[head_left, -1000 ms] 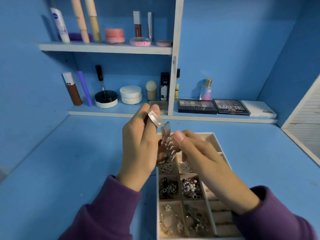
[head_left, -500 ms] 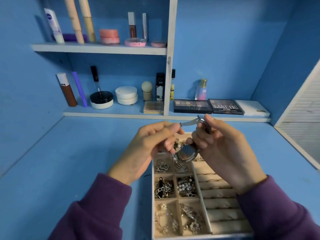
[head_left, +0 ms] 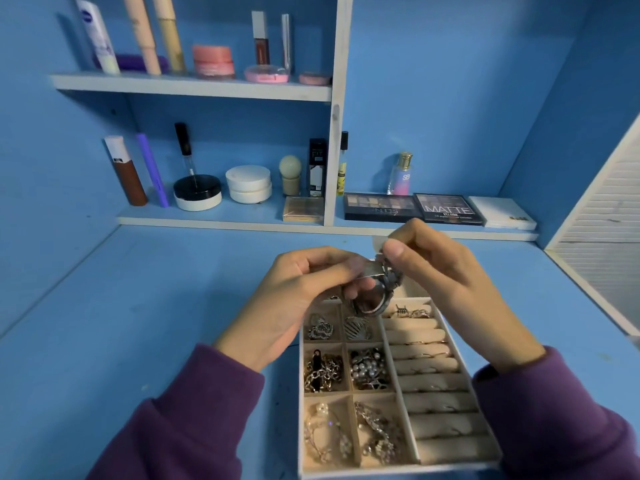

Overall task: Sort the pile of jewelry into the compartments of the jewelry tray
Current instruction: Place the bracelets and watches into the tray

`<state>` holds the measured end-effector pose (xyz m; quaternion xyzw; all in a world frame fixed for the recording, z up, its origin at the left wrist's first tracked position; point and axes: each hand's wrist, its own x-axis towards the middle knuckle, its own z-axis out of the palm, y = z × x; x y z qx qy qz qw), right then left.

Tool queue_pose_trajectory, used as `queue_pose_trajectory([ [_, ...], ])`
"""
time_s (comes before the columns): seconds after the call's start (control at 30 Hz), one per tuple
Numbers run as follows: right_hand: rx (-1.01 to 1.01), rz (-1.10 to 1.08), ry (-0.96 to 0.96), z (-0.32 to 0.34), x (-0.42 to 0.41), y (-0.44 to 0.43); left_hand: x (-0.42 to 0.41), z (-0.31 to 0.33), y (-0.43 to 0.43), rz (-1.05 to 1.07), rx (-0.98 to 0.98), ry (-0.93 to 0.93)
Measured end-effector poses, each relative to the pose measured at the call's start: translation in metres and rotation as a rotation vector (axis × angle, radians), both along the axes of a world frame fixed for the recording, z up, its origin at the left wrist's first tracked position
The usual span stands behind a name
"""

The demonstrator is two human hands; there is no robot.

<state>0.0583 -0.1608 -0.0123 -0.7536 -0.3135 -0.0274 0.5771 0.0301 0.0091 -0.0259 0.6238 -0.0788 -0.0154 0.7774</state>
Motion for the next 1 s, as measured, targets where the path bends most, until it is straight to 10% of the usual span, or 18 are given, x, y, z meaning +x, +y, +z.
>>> queue_pose_trajectory([
  [0.3, 0.132, 0.088, 0.151, -0.006, 0.002, 0.004, -0.001, 0.003, -0.002, -0.063, -0.139, 0.095],
  [1.0, -0.156, -0.279, -0.56, -0.015, 0.002, 0.007, 0.0, 0.003, -0.002, 0.027, -0.108, 0.047],
])
